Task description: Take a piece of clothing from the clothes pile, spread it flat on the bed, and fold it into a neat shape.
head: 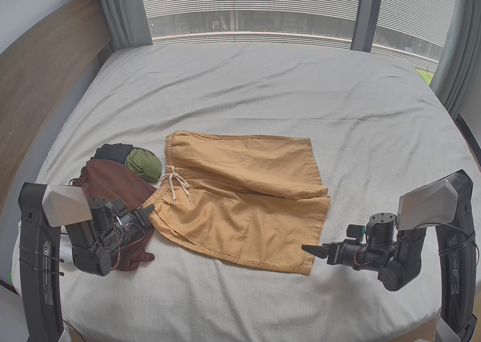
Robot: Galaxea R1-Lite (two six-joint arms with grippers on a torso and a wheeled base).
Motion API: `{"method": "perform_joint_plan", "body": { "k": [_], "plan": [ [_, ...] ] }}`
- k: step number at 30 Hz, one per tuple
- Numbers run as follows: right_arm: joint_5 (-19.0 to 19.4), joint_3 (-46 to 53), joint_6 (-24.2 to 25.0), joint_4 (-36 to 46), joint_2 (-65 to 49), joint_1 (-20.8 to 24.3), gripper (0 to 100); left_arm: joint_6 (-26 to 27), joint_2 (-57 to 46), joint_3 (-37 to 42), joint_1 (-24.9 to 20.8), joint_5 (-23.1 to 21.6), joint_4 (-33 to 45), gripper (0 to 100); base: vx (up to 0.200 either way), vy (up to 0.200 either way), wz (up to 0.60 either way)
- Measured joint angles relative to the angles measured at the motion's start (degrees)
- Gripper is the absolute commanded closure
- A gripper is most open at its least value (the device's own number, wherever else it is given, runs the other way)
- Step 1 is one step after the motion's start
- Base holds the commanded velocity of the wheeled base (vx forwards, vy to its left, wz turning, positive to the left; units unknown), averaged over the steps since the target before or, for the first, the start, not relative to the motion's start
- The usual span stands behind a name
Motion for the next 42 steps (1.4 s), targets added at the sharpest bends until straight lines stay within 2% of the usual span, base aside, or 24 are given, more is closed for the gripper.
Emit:
{"method": "perform_joint_plan", "body": {
  "k": [6,21,30,42],
  "plan": [
    [0.0,1.9,-0.1,3.7,0.4,1.3,0,0.1,0.0,0.0,-0.2,0.0,0.0,100,0.000,0.000,0.00],
    [0.6,2.9,0.6,3.9,0.9,4.5,0,0.4,0.0,-0.4,-0.2,0.0,0.0,100,0.000,0.000,0.00],
    [0.6,2.7,5.0,2.4,1.0,6.4,0,0.4,-0.1,-0.4,-0.2,0.0,0.0,100,0.000,0.000,0.00],
    [0.5,2.7,5.3,1.3,1.2,7.0,0,0.5,-0.1,-0.4,-0.2,0.0,0.0,100,0.000,0.000,0.00]
  ]
}}
